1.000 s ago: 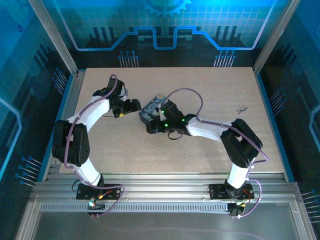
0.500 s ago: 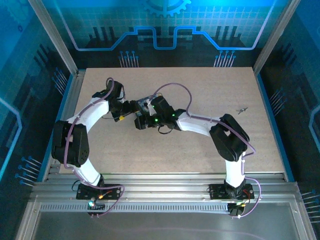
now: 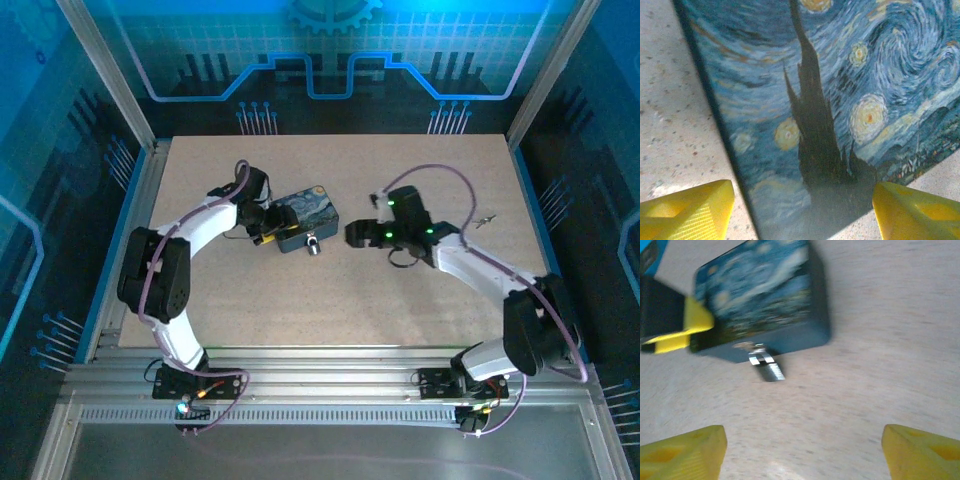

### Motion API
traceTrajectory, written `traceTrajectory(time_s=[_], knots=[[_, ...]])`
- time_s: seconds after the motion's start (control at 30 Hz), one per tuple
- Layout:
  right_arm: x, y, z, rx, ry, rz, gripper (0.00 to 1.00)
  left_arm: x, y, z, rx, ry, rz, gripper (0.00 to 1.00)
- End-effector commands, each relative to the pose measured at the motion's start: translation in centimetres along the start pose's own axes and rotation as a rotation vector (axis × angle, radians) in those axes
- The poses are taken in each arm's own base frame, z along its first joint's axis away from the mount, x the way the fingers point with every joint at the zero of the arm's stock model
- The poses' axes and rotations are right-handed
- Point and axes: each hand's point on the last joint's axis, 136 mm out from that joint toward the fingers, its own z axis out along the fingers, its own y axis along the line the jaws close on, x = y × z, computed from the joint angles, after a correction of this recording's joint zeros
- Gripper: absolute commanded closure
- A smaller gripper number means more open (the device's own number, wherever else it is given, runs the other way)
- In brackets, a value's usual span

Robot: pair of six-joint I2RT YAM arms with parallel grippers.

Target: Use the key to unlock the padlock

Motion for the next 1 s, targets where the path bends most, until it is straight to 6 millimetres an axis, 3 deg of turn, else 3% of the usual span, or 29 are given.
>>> traceTrajectory(time_s=[0.0,0.03,0.13,0.23,0.3,0.33,0.53,0.73,0.97], knots=[[0.1,-5.2,-3.2,0.101,-0.005,0.106,0.23,-1.3,-2.5,0.4,0.075,-0.015,0.008,0.27],[1.0,-7.2,-3.6,0.130,0.012,0.152,0.25,-1.4,-3.1,0.6,0.102,-0.013,0.016,0.27],[1.1,-11.5,-5.1,0.199,0.014,0.257,0.32,-2.2,-4.2,0.8,0.139,-0.022,0.017,0.27],[1.1,-15.0,-6.3,0.282,0.003,0.339,0.34,-2.7,-4.4,0.3,0.140,-0.048,0.042,0.25],[1.6,-17.1,-6.8,0.347,0.006,0.388,0.35,-2.9,-3.8,-0.2,0.104,-0.067,0.068,0.24],[0.7,-18.0,-7.5,0.387,-0.017,0.398,0.37,-2.9,-3.2,-0.5,0.073,-0.078,0.074,0.23],[-0.6,-23.7,-9.5,0.575,-0.037,0.479,0.44,-3.0,-0.7,-3.1,-0.025,-0.174,0.086,0.21],[-1.9,-28.4,-10.6,0.661,-0.047,0.551,0.50,-2.3,0.4,-3.9,-0.067,-0.193,0.097,0.21],[-2.0,-32.3,-9.8,0.684,-0.030,0.634,0.53,-1.3,0.9,-3.8,-0.072,-0.172,0.094,0.21]])
